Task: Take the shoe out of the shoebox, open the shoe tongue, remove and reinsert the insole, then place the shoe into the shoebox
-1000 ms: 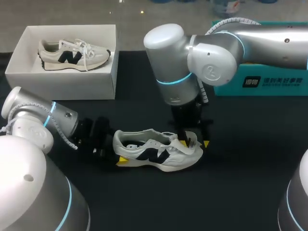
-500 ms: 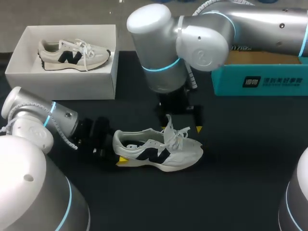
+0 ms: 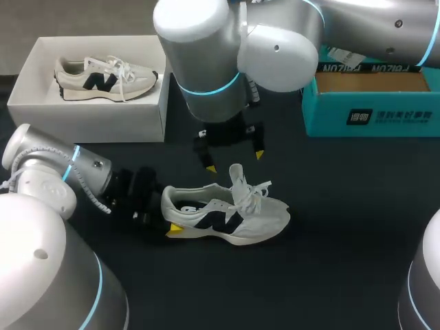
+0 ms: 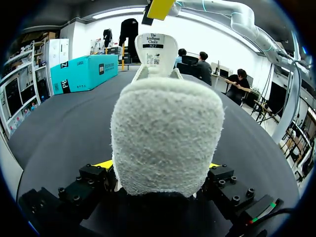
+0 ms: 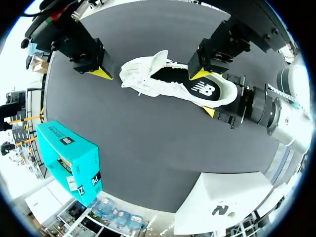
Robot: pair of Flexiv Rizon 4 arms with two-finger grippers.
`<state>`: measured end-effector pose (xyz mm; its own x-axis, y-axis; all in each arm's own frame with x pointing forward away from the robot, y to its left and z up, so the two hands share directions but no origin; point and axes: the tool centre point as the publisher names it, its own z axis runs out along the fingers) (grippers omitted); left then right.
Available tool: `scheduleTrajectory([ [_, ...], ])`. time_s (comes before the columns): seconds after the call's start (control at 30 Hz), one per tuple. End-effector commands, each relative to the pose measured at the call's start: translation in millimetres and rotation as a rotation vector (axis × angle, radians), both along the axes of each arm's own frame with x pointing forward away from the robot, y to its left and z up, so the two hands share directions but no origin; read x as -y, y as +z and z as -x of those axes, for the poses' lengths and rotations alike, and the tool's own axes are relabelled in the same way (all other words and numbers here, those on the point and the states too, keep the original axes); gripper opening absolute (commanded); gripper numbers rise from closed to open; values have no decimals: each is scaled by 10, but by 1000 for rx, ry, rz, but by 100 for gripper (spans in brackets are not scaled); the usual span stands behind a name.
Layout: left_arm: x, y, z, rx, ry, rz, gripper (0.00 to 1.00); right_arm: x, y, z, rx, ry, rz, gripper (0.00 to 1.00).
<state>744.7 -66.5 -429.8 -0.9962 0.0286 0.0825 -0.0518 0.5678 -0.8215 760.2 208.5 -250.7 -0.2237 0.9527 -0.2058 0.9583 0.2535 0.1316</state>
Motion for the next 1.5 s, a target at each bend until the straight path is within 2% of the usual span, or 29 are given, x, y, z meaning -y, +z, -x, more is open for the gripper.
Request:
scheduleTrajectory([
  [0.03, -3, -54, -19, -1, -1, -3, 0, 9, -5, 5, 53, 258, -132, 100],
  [0.17, -3, -54, -19, -1, -1, -3, 0, -51, 21, 74, 90, 390, -179, 100],
  [0.27, -3, -54, -19, -1, -1, -3, 0, -149, 16, 154, 66, 522, -185, 100],
  [0.3, -3, -54, -19, -1, -1, -3, 0, -173, -3, 163, 25, 516, -173, 100],
  [0.8, -3, -54, -19, -1, -1, -3, 0, -173, -3, 163, 25, 516, -173, 100],
  [0.83, -3, -54, -19, -1, -1, -3, 0, -220, -20, 119, 27, 579, -175, 100],
  [0.93, -3, -54, -19, -1, -1, -3, 0, -291, -18, 27, 109, 717, -204, 100],
  [1.17, -3, -54, -19, -1, -1, -3, 0, -485, -19, -226, 102, 1203, -285, 100],
  [1.23, -3, -54, -19, -1, -1, -3, 0, -546, -29, -252, 19, 1300, -288, 100],
  [1.3, -3, -54, -19, -1, -1, -3, 0, -584, -48, -263, -30, 1370, -299, 100],
  [1.37, -3, -54, -19, -1, -1, -3, 0, -583, -85, -274, -98, 1360, -255, 100],
  [1.4, -3, -54, -19, -1, -1, -3, 0, -546, -110, -284, -148, 1294, -217, 100],
  [1.5, -3, -54, -19, -1, -1, -3, 0, -546, -110, -284, -148, 1294, -217, 100],
])
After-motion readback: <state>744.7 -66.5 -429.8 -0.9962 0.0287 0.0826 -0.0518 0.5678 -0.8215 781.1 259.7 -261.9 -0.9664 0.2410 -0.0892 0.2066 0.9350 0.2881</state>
